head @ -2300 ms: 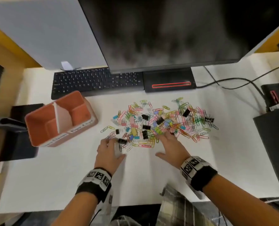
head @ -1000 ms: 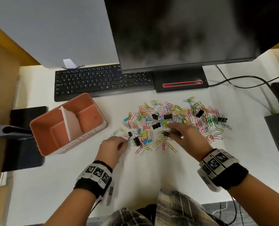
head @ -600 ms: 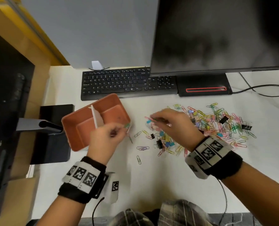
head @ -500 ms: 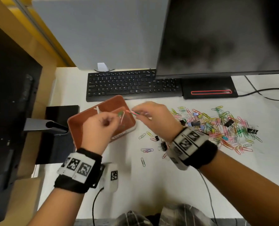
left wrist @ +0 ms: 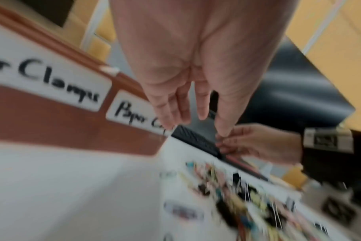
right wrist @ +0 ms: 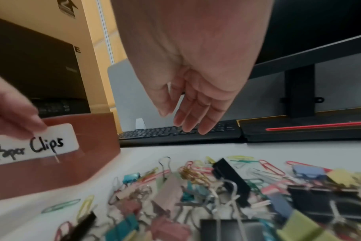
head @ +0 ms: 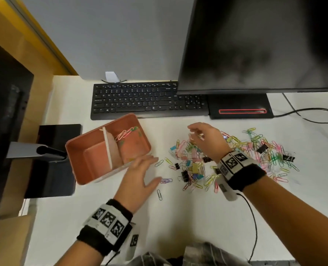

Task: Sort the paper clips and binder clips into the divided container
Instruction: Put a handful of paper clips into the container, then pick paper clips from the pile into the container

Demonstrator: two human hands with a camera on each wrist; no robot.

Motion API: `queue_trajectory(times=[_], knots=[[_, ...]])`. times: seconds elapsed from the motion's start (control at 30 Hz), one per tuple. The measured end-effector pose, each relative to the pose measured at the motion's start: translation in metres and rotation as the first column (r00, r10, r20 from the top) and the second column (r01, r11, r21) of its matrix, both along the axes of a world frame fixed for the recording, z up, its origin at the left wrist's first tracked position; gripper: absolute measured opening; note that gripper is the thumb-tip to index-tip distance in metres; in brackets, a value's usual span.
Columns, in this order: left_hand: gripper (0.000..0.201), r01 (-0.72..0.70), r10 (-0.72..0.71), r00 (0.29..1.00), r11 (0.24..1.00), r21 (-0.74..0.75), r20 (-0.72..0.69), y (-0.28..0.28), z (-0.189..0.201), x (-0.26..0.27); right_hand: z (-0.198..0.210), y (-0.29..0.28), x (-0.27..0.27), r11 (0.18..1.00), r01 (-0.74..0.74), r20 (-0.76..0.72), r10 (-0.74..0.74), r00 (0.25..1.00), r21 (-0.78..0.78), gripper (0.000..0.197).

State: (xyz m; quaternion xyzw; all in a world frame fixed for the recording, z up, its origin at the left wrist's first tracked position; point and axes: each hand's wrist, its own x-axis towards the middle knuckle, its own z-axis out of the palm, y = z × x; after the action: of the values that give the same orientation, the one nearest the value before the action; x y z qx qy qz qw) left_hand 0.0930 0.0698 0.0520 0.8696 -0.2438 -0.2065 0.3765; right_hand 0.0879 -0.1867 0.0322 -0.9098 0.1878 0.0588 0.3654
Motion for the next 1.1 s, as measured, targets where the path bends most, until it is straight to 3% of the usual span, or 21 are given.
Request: queue_trajectory(times=[0.13, 0.23, 0.33, 0.43, 0.5, 0.6, 0.83, 0.97, 1.03, 1.1], knots=[[0.087, 0.115, -0.093, 0.991, 0.96, 0.257, -0.096, -0.016, -0.048, -0.015, -0.015, -0.008, 0.013, 0.98, -0.191, -0.118, 0.184, 0.976, -0.052, 0.038], [0.093, 0.091, -0.081, 0.996, 0.915, 0.393, -0.041, -0.026, -0.07, -0.013, -0.025, 0.0, 0.029, 0.926, -0.376, -0.25, 0.358, 0.9, -0.025, 0.045], [0.071, -0.006, 0.004, 1.0, 0.935, 0.354, 0.006, -0.037, -0.078, -0.01, -0.029, 0.005, 0.039, 0.823, -0.561, -0.318, 0.51, 0.799, -0.091, 0.047], [0.036, -0.092, 0.078, 0.994, 0.968, 0.232, 0.07, -0.041, -0.083, -0.012, -0.03, 0.006, 0.038, 0.791, -0.599, -0.27, 0.554, 0.788, -0.124, 0.037], [0.023, -0.117, 0.106, 0.992, 0.975, 0.19, 0.066, -0.041, -0.085, -0.009, -0.036, 0.006, 0.032, 0.771, -0.618, -0.283, 0.565, 0.775, -0.151, 0.022], [0.019, -0.11, 0.106, 0.994, 0.978, 0.176, 0.027, -0.044, -0.085, -0.005, -0.041, 0.003, 0.023, 0.801, -0.579, -0.318, 0.515, 0.796, -0.153, 0.01], [0.01, -0.066, 0.075, 0.997, 0.977, 0.201, -0.037, -0.045, -0.083, 0.001, -0.029, 0.005, 0.014, 0.862, -0.504, -0.411, 0.44, 0.798, -0.056, 0.019], [0.028, 0.011, -0.007, 1.0, 0.99, 0.144, -0.029, -0.048, -0.077, 0.005, -0.013, -0.009, 0.007, 0.958, -0.284, -0.298, 0.282, 0.912, 0.036, 0.018], [0.034, 0.069, -0.068, 0.998, 0.985, 0.159, -0.016, -0.051, -0.078, 0.007, -0.009, -0.024, 0.005, 0.989, -0.144, -0.195, 0.138, 0.971, -0.018, 0.014], [0.034, 0.104, -0.104, 0.995, 0.977, 0.187, -0.007, -0.057, -0.08, 0.01, -0.013, -0.037, 0.006, 0.989, -0.094, -0.127, 0.08, 0.989, -0.113, 0.01]])
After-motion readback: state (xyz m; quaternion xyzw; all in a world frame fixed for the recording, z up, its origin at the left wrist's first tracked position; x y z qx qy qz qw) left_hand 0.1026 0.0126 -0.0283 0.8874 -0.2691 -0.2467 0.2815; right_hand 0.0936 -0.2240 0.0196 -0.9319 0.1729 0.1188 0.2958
